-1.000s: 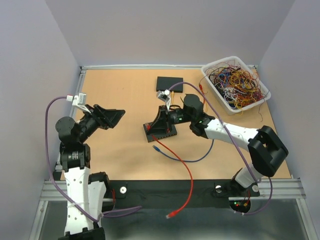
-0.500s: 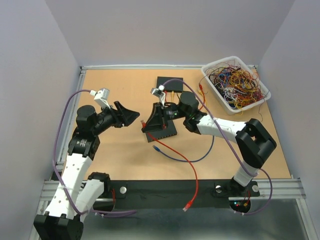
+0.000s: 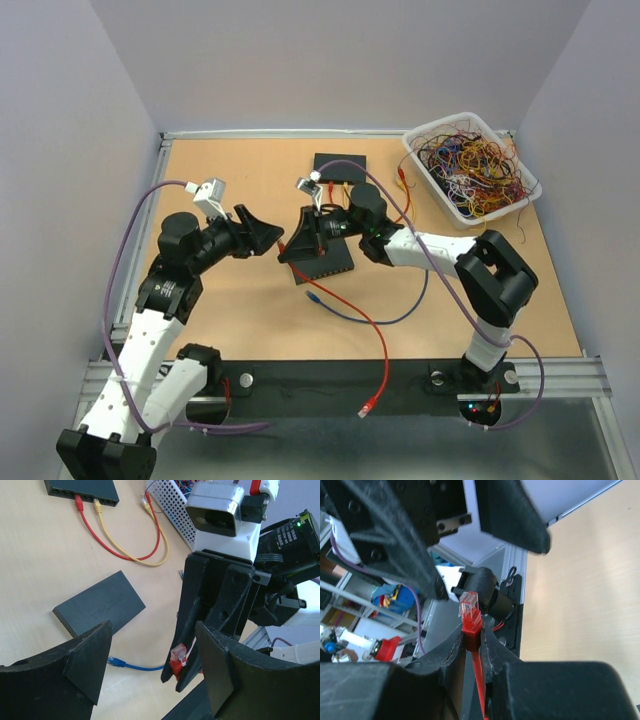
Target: Insert the plug into the switch port
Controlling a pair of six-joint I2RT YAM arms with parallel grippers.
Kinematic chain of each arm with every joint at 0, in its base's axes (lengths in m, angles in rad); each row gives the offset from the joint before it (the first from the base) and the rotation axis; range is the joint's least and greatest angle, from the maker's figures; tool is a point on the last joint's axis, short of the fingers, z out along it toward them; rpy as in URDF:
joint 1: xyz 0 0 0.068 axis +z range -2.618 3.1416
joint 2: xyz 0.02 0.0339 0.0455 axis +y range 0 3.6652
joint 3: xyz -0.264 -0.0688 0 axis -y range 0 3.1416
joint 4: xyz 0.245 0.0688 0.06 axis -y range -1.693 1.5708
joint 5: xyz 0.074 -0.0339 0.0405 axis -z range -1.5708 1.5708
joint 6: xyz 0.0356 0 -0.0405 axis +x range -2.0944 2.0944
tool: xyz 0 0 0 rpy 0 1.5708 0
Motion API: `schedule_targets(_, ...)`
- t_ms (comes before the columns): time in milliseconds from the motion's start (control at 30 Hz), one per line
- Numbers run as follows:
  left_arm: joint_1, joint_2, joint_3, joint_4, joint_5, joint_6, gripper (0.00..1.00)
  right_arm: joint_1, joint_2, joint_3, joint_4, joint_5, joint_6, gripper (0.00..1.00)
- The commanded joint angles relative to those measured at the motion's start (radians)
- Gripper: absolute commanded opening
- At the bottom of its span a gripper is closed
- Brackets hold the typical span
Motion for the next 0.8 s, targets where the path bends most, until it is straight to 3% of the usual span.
schedule_targets(0,-0.034,-0.002,0.052,-0.001,-0.052,0.013,0.77,0.016,0.007,0.064,0.056,0.016,0.014,0.01)
schedule_targets(333,-0.136,0.039,0.075,-0.096,-0.226,0.004,0.66,0.019,0.028,0.093,0.056,0.044,0.017,0.01)
schedule_targets(600,-0.167,0.067,0.104,-0.178,-0.36,-0.018,0.37,0.019,0.016,0.074,0.054,0.074,0.008,0.0)
schedule_targets(767,-0.169,0.065,0.124,-0.214,-0.397,-0.024,0.32,0.017,0.008,0.058,0.054,0.091,-0.003,0.0)
